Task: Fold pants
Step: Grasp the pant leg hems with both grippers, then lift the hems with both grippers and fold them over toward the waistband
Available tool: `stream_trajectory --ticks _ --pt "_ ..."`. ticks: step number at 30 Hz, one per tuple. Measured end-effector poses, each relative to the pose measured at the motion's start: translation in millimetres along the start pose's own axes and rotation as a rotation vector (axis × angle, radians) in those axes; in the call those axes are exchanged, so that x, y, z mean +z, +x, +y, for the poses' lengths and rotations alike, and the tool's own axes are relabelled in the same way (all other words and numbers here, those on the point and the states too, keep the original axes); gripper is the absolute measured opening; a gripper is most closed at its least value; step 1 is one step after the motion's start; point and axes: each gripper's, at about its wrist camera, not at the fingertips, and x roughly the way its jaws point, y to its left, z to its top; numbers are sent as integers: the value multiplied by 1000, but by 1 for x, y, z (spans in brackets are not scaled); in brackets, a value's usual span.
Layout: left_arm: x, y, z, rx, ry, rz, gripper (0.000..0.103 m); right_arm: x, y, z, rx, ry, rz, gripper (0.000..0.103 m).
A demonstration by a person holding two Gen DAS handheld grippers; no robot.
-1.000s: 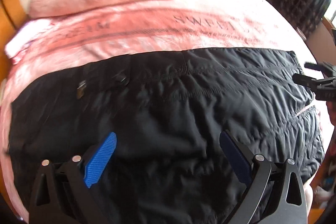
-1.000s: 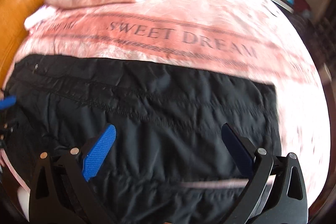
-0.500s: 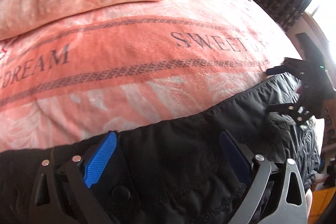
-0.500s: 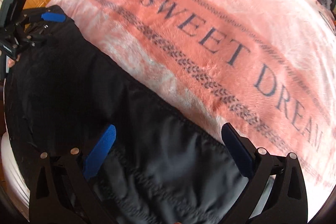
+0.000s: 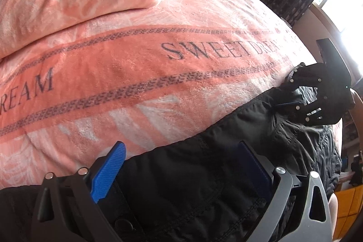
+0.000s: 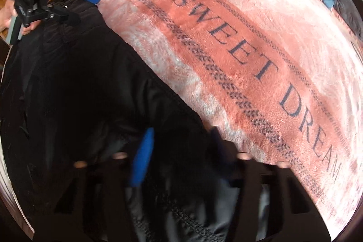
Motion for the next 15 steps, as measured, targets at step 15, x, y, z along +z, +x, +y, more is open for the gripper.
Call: stream_trajectory --ticks 15 --pt "21 35 -26 -297 89 70 99 -18 -75 8 81 -22 -212 7"
